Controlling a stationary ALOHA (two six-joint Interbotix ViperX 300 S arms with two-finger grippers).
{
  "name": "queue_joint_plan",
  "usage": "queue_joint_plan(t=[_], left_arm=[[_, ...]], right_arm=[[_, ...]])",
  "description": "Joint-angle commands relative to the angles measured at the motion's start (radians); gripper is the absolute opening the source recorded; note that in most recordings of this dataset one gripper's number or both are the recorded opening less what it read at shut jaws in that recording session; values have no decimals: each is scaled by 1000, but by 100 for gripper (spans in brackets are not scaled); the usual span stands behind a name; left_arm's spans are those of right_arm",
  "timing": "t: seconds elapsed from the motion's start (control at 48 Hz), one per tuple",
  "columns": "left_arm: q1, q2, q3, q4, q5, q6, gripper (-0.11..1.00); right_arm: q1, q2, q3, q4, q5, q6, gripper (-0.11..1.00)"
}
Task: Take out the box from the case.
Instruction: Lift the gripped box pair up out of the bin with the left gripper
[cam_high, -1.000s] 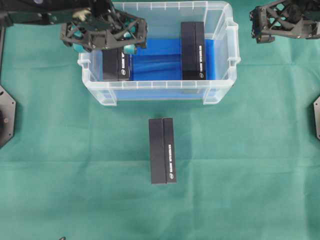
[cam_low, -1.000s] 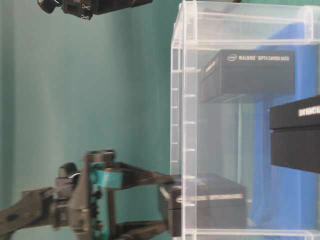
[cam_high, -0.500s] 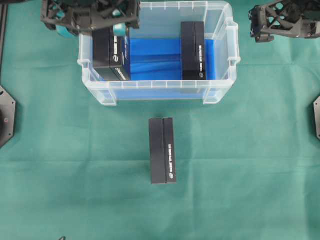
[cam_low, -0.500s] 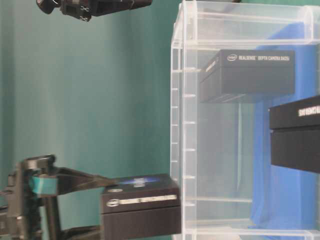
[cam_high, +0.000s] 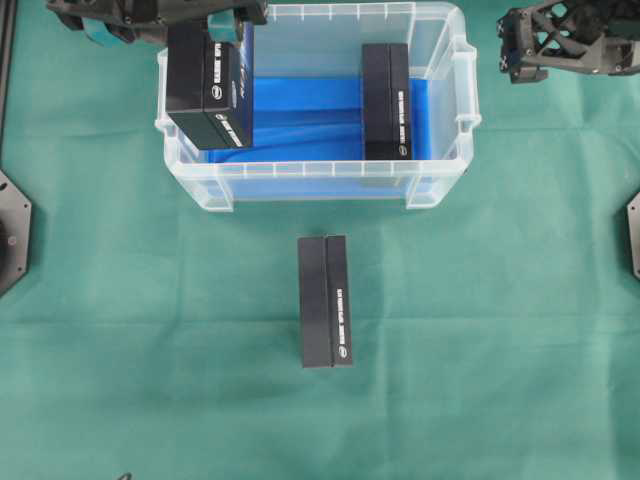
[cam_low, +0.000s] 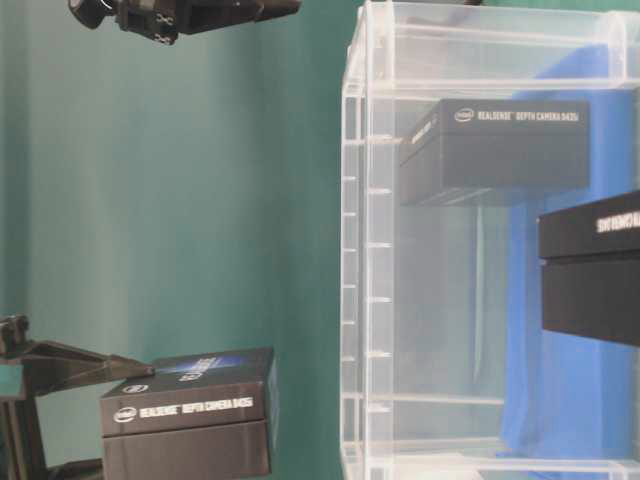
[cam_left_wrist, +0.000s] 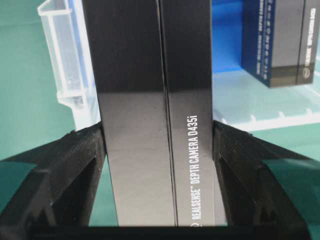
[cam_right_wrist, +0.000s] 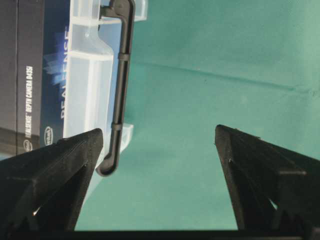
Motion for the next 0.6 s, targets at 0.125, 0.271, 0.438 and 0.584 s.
queue_joint_plan(t=[0.125,0.271,0.438,0.584], left_arm=[[-2,-20,-44,3,2,3,62],[-2,-20,-46,3,3,2,62],[-2,-20,-46,3,2,0,62],[-2,-20,-46,3,2,0,62]], right_arm=[[0,-5,-25,-3,-6,0,92],[0,-6,-25,-3,-6,0,92],[0,-6,-25,-3,-6,0,92],[0,-5,-25,-3,-6,0,92]])
